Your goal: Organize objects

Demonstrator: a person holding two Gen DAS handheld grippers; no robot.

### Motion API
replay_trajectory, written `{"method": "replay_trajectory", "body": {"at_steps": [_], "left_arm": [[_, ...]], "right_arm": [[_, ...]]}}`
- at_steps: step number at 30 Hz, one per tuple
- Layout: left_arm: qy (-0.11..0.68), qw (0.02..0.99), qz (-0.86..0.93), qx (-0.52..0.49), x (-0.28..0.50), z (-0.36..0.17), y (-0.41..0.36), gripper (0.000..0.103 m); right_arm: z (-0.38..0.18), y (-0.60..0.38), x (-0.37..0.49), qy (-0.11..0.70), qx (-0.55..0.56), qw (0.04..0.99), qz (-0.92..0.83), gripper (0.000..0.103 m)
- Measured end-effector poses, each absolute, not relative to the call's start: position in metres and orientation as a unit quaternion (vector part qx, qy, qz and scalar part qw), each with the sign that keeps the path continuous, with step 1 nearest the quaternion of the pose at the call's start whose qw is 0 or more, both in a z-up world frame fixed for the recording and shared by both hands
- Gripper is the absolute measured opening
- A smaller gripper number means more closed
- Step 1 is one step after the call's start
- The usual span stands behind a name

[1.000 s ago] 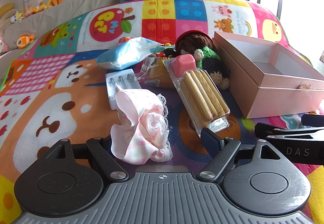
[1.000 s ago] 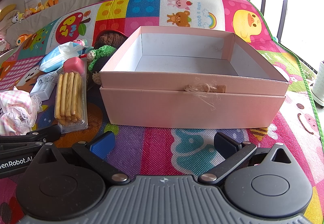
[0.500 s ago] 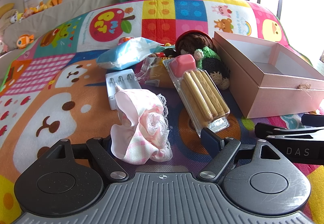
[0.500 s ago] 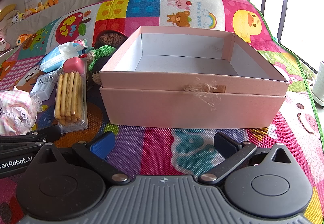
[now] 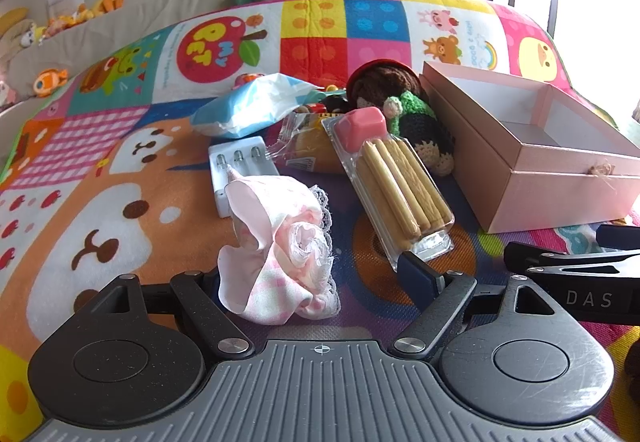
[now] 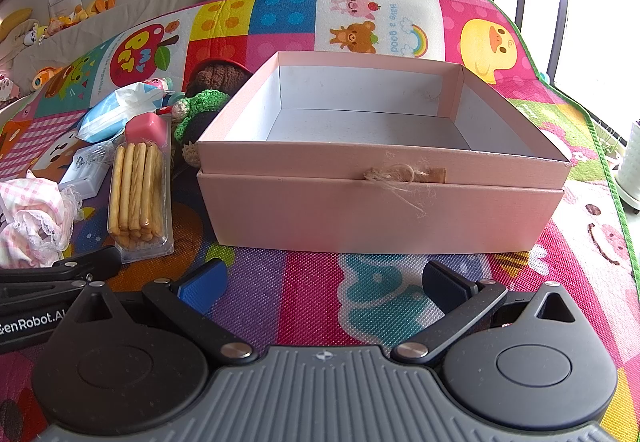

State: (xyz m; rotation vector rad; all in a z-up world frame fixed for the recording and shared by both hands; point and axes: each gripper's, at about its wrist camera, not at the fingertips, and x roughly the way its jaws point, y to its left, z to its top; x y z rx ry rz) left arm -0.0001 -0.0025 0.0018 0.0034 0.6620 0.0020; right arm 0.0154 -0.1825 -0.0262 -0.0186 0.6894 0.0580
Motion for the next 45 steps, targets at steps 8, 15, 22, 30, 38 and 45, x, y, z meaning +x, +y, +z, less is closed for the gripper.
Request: {"method": "replay_trajectory", "body": {"at_steps": [8,15,22,30,38,45], "left_arm": [[0.34,0.94,-0.006,-0.004,-0.004,0.003,-0.002,0.086],[0.346,0.935,-0.072,-0.034,-0.047,0.019,0.019,0.079],[0.22,0.965,-0.117,-0.079,-0.067,0.078,0.014,0.079],[0.343,0.934,-0.063,-0.073,0.036,0.034,-0.018,0.076],[0.382,0.92,-0.055,-0.067,0.066,0.013,-0.018,0.052],[0.294,0.947,-0.096,-0.081,-0.005,0.071,0.037,0.049]], "right_arm": [[-0.026,-0.183,0.014,0.338,-0.007,0.941,0.029,0.103],[-0.02,-0.201,0.004,0.352,-0.03,0.929,0.109,0.103],[-0.02,-0.203,-0.004,0.35,-0.032,0.93,0.112,0.103],[-0.02,-0.204,-0.004,0.35,-0.029,0.929,0.113,0.103],[-0.02,-0.205,-0.004,0.356,-0.033,0.927,0.115,0.103],[-0.016,-0.207,-0.003,0.38,-0.044,0.915,0.132,0.103]]}}
